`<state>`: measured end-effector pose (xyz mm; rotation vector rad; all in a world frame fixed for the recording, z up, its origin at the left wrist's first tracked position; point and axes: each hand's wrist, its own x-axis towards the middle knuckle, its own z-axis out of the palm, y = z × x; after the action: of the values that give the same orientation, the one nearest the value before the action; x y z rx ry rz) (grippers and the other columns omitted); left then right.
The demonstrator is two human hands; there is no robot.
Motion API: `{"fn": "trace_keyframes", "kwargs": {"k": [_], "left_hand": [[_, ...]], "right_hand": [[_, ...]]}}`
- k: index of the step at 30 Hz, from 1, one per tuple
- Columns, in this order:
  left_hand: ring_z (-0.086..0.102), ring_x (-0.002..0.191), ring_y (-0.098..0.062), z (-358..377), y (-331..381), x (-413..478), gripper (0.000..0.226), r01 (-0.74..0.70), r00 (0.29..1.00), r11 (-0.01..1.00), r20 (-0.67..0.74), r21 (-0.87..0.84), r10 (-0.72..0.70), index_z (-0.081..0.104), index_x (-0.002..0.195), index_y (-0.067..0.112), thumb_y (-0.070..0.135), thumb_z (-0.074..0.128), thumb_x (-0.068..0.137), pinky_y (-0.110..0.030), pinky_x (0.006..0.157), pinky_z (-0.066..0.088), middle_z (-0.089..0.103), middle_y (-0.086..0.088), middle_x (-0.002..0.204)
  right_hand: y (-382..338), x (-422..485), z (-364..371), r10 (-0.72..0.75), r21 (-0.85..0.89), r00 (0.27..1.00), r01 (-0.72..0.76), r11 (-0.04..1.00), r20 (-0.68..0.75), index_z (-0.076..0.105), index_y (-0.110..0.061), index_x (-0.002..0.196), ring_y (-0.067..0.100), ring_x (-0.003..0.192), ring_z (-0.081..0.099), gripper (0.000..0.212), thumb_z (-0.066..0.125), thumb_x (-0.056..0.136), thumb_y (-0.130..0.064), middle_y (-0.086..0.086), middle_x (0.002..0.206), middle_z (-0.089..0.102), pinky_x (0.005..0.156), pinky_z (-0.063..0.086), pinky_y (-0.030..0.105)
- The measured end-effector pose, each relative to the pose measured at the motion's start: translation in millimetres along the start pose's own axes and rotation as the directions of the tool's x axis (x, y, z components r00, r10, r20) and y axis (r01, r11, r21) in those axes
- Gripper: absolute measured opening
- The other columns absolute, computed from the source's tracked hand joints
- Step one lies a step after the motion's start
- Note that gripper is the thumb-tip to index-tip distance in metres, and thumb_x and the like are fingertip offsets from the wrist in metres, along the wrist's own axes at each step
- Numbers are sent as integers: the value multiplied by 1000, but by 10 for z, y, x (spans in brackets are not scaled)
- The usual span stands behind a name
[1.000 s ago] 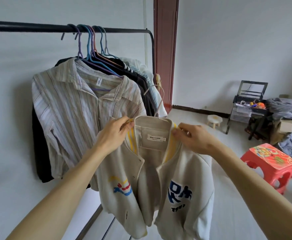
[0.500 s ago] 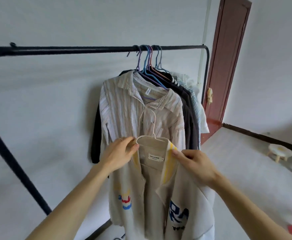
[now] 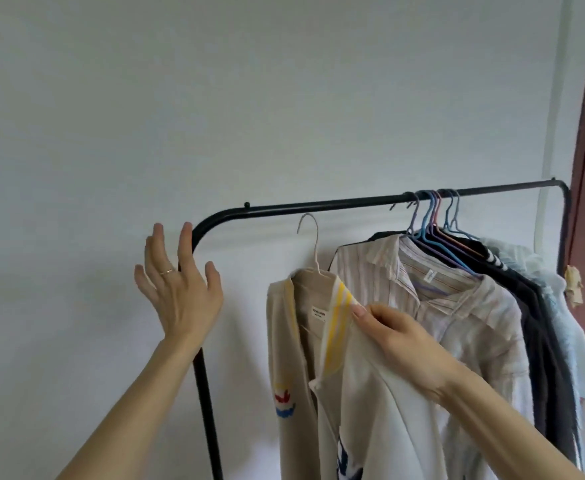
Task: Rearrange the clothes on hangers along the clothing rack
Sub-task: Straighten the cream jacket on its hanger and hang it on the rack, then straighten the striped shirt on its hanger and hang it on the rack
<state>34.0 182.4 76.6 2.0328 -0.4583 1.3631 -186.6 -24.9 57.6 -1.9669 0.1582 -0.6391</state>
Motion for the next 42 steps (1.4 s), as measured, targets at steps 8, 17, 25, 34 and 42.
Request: {"fn": "trace_keyframes", "kwargs": {"k": [8, 17, 25, 34, 42], "left_hand": [[62, 80, -26, 65, -205, 222, 37, 201, 946, 932, 308, -303, -103, 35, 130, 26, 46, 28, 100, -35, 61, 45, 61, 0, 88], [58, 68, -31, 118, -168, 200, 32, 204, 951, 947, 281, -248, -131, 37, 119, 21, 45, 27, 100, -36, 54, 42, 56, -2, 72], [54, 104, -35, 2, -48, 91, 44, 167, 964, 965, 239, -203, -117, 32, 138, 18, 38, 40, 99, -48, 86, 47, 56, -13, 119], [41, 124, -29, -149, 1046, 303, 44, -326, 935, 928, 85, -180, 345, 56, 126, 20, 29, 55, 83, -45, 103, 32, 44, -4, 139], [12, 146, -28, 485, 1860, 357, 63, -516, 747, 854, 452, -69, 488, 29, 147, 29, 40, 49, 88, -48, 116, 11, 16, -6, 160]], "right_hand": [[-617, 768, 520, -121, -114, 989, 111, 987, -81, 37, -18, 71, 12, 60, 33, 39, 46, 100, -42, -6, 64, 35, 58, 28, 29], [-138, 582, 982, -110, -378, 993, 113, 919, 31, 36, -18, 72, 15, 61, 44, 39, 41, 101, -44, -5, 64, 46, 67, 39, 38], [-182, 474, 792, -58, -354, 993, 91, 931, 101, 41, -27, 134, 15, 116, 53, 56, 52, 89, -59, -11, 129, 48, 101, 43, 36], [58, 181, 169, -33, -155, 992, 52, 987, 122, 56, -31, 125, -4, 92, 56, 36, 48, 97, -53, -21, 112, 59, 82, 43, 19], [638, 400, -1301, -66, -627, 811, -395, 672, -582, 34, -14, 144, 33, 136, 30, 61, 48, 93, -43, 8, 148, 37, 109, 32, 46]]}}
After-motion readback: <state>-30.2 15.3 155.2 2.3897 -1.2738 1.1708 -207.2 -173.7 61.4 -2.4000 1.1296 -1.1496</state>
